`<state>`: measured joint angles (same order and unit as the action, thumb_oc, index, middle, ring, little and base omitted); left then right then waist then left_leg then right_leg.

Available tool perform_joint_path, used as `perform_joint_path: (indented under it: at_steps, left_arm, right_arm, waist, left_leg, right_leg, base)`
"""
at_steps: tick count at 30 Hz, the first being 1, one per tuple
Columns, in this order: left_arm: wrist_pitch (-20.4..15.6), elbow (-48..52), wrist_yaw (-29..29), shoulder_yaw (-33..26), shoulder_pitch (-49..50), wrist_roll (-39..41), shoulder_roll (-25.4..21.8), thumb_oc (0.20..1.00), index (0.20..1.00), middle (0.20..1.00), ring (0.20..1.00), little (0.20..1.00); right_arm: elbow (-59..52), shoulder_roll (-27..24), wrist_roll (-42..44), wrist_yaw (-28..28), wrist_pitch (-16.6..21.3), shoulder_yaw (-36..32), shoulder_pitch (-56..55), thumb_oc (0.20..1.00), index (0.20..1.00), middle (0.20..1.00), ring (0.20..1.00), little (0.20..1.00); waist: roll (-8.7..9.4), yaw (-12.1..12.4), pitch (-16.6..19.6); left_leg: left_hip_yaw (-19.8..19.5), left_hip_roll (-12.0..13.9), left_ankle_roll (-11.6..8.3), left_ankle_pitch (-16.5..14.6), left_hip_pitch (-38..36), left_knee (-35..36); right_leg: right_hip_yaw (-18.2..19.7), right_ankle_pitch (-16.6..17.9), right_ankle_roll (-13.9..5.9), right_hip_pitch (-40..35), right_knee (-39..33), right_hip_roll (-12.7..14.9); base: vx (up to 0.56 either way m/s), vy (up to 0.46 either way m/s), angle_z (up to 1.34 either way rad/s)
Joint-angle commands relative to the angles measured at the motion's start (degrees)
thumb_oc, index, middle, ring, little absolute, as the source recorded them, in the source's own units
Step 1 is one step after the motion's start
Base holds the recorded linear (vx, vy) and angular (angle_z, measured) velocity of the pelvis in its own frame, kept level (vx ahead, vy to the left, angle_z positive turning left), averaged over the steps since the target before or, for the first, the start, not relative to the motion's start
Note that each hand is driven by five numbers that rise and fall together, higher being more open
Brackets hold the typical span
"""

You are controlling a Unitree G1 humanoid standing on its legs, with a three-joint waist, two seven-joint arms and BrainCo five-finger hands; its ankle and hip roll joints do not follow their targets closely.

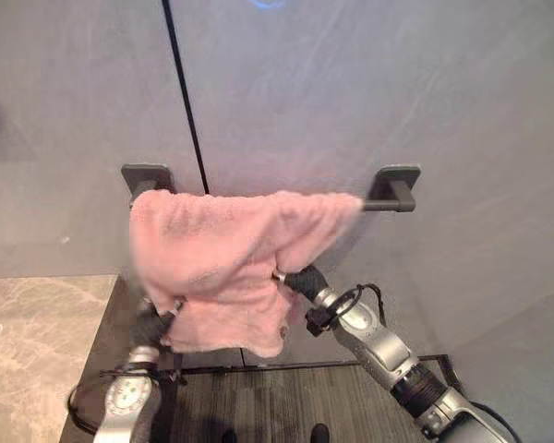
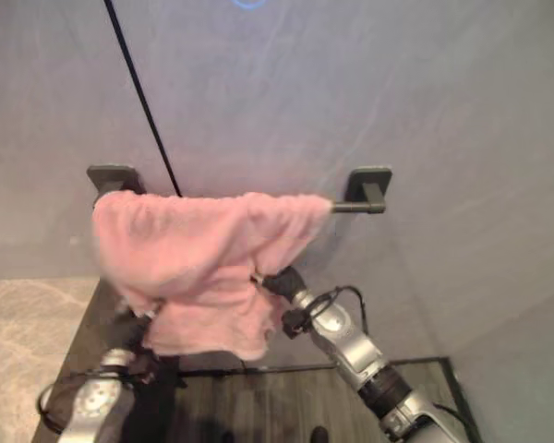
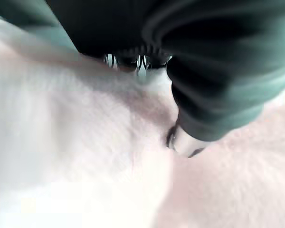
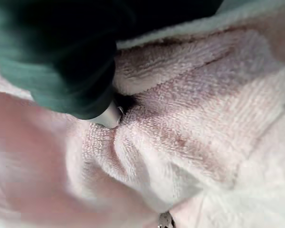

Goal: Put brush and paste in cup on sink, flatten towel.

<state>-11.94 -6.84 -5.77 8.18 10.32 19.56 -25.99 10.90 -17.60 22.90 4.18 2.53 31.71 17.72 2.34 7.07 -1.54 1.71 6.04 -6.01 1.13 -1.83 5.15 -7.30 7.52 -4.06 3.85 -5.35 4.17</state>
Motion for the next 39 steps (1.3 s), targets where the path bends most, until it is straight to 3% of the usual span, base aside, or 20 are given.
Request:
perform_joint_path:
  at_steps: [1, 7, 8, 9, 10, 15, 16, 17, 18, 29, 33, 35, 37, 39]
  left_arm:
    - [-2.1, 7.3, 0.6, -2.2, -3.1, -2.9, -2.8, 0.200, 0.200, 0.200, 0.200, 0.200]
    - [-2.2, 10.9, 0.9, -1.1, -1.8, -4.6, -3.6, 0.200, 0.200, 0.200, 0.200, 0.200]
    - [-1.4, 4.5, 1.4, 1.2, -2.4, -3.1, -2.5, 0.200, 0.200, 0.200, 0.200, 0.200]
    - [-1.5, 4.3, 1.4, 1.2, -2.5, -3.1, -2.5, 0.200, 0.200, 0.200, 0.200, 0.200]
    - [-1.1, 0.9, -0.2, 3.0, -4.7, -5.5, -2.7, 0.200, 0.200, 0.200, 0.200, 0.200]
    - [-0.5, -3.4, -0.4, 2.2, -2.7, -5.9, -1.8, 0.200, 0.200, 0.200, 0.200, 0.200]
    - [-0.5, -3.4, -0.4, 2.2, -2.7, -6.0, -1.8, 0.275, 0.275, 0.275, 0.275, 0.275]
    - [-0.2, -4.1, -0.1, 2.0, -2.0, -6.5, -1.8, 0.884, 0.884, 0.884, 0.884, 0.884]
    - [-0.2, -4.1, -0.1, 2.1, -2.0, -6.5, -1.8, 1.000, 1.000, 1.000, 1.000, 1.000]
    - [1.7, -16.0, -2.4, 3.8, -2.1, -11.4, 1.0, 1.000, 1.000, 1.000, 1.000, 1.000]
    - [2.6, -29.5, -2.7, 5.3, -4.1, -13.9, 4.2, 1.000, 1.000, 1.000, 1.000, 1.000]
    - [2.6, -31.8, -2.5, 5.4, -4.4, -13.8, 4.8, 1.000, 1.000, 1.000, 1.000, 1.000]
    - [4.7, -46.6, -3.9, 5.1, -8.3, -14.7, 8.7, 1.000, 1.000, 1.000, 1.000, 1.000]
    - [6.5, -58.6, -4.8, 4.5, -11.5, -15.7, 11.4, 1.000, 1.000, 1.000, 1.000, 1.000]
  right_arm:
    - [-10.6, -2.7, -0.4, -1.0, 4.1, -5.3, -1.1, 0.200, 0.200, 0.200, 0.200, 0.200]
    - [-19.0, -3.6, 1.5, -2.4, 7.4, -13.9, -10.7, 0.200, 0.200, 0.200, 0.200, 0.200]
    - [-14.9, -3.3, 0.0, -2.7, 6.6, -12.8, -10.1, 0.200, 0.200, 0.200, 0.200, 0.200]
    - [-14.7, -3.2, 0.0, -2.7, 6.7, -12.8, -10.0, 0.200, 0.200, 0.200, 0.200, 0.200]
    - [-7.3, -2.1, -0.7, -4.6, 6.3, -10.4, -8.4, 0.200, 0.200, 0.200, 0.200, 0.200]
    - [-1.7, -1.1, -2.3, -5.0, 5.4, -9.6, -7.3, 0.200, 0.200, 0.200, 0.200, 0.200]
    - [-1.7, -1.1, -2.3, -5.0, 5.4, -9.6, -7.3, 0.482, 0.482, 0.482, 0.482, 0.482]
    - [-1.5, -0.9, -2.0, -5.2, 5.2, -10.0, -7.7, 1.000, 1.000, 1.000, 1.000, 1.000]
    - [-1.6, -0.9, -2.0, -5.2, 5.2, -10.0, -7.7, 1.000, 1.000, 1.000, 1.000, 1.000]
    - [11.5, 0.2, -5.8, -7.7, 5.1, -12.3, -10.4, 1.000, 1.000, 1.000, 1.000, 1.000]
    - [26.5, -0.5, -16.5, -10.0, 4.3, -12.2, -10.7, 1.000, 1.000, 1.000, 1.000, 1.000]
    - [29.0, -0.4, -17.2, -10.2, 4.0, -12.1, -10.5, 1.000, 1.000, 1.000, 1.000, 1.000]
    - [43.5, 1.5, -21.1, -11.6, 2.2, -11.8, -8.9, 1.000, 1.000, 1.000, 1.000, 1.000]
    - [54.3, 3.8, -18.9, -12.3, 1.4, -14.1, -8.0, 1.000, 1.000, 1.000, 1.000, 1.000]
  waist:
    - [1.14, -1.5, 0.6]
    - [0.78, -3.9, 0.6]
    - [0.60, -4.3, 0.8]
    - [0.59, -4.3, 0.7]
    - [0.45, -4.1, 0.6]
    - [-0.04, -3.4, 0.9]
    - [-0.04, -3.4, 0.9]
    - [-0.13, -3.3, 1.0]
    - [-0.13, -3.3, 1.0]
    - [-0.52, -4.0, 0.9]
    - [-0.60, -4.6, 1.1]
    - [-0.65, -4.7, 1.0]
    - [-0.75, -5.1, 1.3]
    - [-0.91, -5.5, 1.6]
  left_leg:
    - [-0.5, -2.8, 2.51, -0.8, 1.4, -0.6]
    - [-0.5, -2.6, 2.52, -0.7, 1.4, -0.2]
    - [-0.3, -2.5, 2.51, -0.6, 1.5, -0.2]
    - [-0.3, -2.5, 2.51, -0.6, 1.5, -0.2]
    - [-0.2, -2.4, 2.45, -0.5, 1.4, -0.1]
    - [-0.3, -2.2, 2.28, -0.5, 1.3, -0.1]
    - [-0.3, -2.2, 2.28, -0.5, 1.3, -0.1]
    - [-0.3, -2.2, 2.27, -0.5, 1.4, -0.1]
    - [-0.3, -2.2, 2.27, -0.5, 1.4, -0.1]
    - [-0.9, -2.0, 1.98, -0.3, 1.6, -0.1]
    - [-1.0, -1.8, 1.89, -0.3, 1.5, -0.1]
    - [-0.9, -1.8, 1.88, -0.3, 1.4, -0.1]
    - [-0.9, -1.6, 1.85, -0.3, 1.4, -0.1]
    - [-0.8, -1.6, 1.84, -0.4, 1.3, -0.1]
  right_leg:
    - [-2.1, -4.6, -4.51, -4.2, 1.5, 4.9]
    - [-2.0, -4.9, -4.65, -3.8, 1.8, 4.9]
    - [-1.8, -4.9, -4.64, -3.5, 2.0, 4.9]
    - [-1.8, -4.9, -4.64, -3.5, 2.0, 4.9]
    - [-1.7, -4.8, -4.57, -3.6, 1.9, 4.9]
    - [-1.9, -4.7, -4.58, -4.1, 1.0, 4.9]
    - [-1.9, -4.7, -4.58, -4.1, 1.0, 4.9]
    - [-2.1, -4.7, -4.59, -4.2, 0.9, 4.9]
    - [-2.1, -4.7, -4.60, -4.2, 0.9, 4.9]
    - [-3.0, -5.0, -4.52, -4.7, 1.0, 5.0]
    - [-2.9, -5.2, -4.49, -4.7, 1.1, 4.8]
    - [-2.8, -5.2, -4.47, -4.8, 1.1, 4.8]
    - [-2.5, -5.3, -4.26, -4.6, 1.2, 4.6]
    - [-2.2, -5.3, -4.16, -4.5, 1.1, 4.5]
  base:
    - [0.04, 0.013, 0.07]
    - [0.01, 0.002, 0.09]
    - [0.00, 0.000, 0.00]
    - [0.00, 0.000, 0.00]
    - [-0.01, -0.005, -0.03]
    - [0.01, -0.005, 0.00]
    - [0.00, 0.000, 0.00]
    - [0.00, 0.000, 0.00]
    - [0.00, 0.000, 0.00]
    - [0.00, 0.000, 0.00]
    - [0.00, 0.000, 0.00]
    - [0.00, 0.000, 0.00]
    - [0.00, 0.000, 0.00]
    - [0.00, 0.000, 0.00]
